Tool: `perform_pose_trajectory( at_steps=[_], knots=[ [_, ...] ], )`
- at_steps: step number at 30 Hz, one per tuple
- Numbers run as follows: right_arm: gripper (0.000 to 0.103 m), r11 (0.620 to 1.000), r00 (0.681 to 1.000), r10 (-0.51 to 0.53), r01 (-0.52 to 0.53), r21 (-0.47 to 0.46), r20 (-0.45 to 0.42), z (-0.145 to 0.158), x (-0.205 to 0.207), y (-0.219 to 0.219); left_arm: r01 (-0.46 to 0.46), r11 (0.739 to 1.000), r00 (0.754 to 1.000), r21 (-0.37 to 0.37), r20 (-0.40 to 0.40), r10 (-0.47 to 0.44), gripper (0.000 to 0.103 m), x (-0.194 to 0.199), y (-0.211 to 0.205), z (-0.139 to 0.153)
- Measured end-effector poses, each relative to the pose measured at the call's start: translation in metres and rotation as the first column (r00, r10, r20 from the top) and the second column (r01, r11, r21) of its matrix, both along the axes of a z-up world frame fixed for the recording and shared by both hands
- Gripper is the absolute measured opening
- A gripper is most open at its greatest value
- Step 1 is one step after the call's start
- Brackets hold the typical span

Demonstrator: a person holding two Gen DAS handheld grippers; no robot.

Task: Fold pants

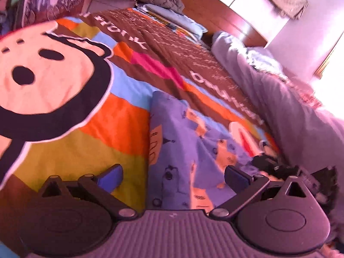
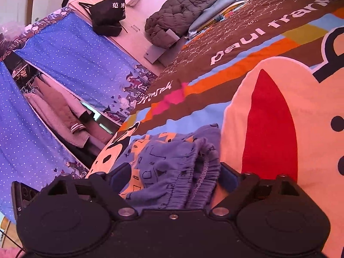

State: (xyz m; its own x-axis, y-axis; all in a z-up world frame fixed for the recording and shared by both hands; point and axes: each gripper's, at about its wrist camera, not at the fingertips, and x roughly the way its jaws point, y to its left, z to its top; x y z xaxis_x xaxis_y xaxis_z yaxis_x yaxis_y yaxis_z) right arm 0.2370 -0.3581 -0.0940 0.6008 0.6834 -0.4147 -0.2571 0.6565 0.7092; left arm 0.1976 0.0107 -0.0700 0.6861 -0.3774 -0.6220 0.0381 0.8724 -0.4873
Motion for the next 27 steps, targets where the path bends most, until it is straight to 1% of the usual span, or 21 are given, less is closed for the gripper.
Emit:
perform_pose_trajectory(
  at_steps=[7,18,20,22,25,27],
  knots=[
    [0.087,1.000,1.000,-0.002,0.002,-0.027,0.005,0.000,-0.001,0.005,0.008,0.999,1.000,0.051,-0.011,-0.007,0.103,-0.001,-0.006,0.002],
    [0.087,0.999,1.000,0.001,-0.001,-0.038,0.005,0.001,0.000,0.009,0.015,0.997,1.000,0.070,-0.020,-0.014,0.103,0.000,-0.008,0.001],
    [0.084,0.998,1.000,-0.004,0.004,-0.070,0.008,0.002,0.000,0.012,0.015,0.998,1.000,0.065,-0.020,-0.014,0.103,0.000,-0.007,0.001],
    [0.077,0.989,1.000,-0.024,0.026,-0.143,0.014,0.006,-0.002,0.021,0.011,0.999,1.000,0.044,-0.021,-0.010,0.103,0.000,-0.004,0.000],
    [0.076,0.973,0.999,-0.016,0.025,-0.231,0.040,0.010,-0.005,0.033,0.006,1.000,1.000,0.015,-0.021,-0.006,0.103,0.000,0.001,-0.002],
    [0.075,0.969,0.999,-0.014,0.025,-0.248,0.044,0.009,-0.005,0.036,0.005,1.000,1.000,0.011,-0.021,-0.005,0.103,0.001,0.001,-0.003]
  ],
)
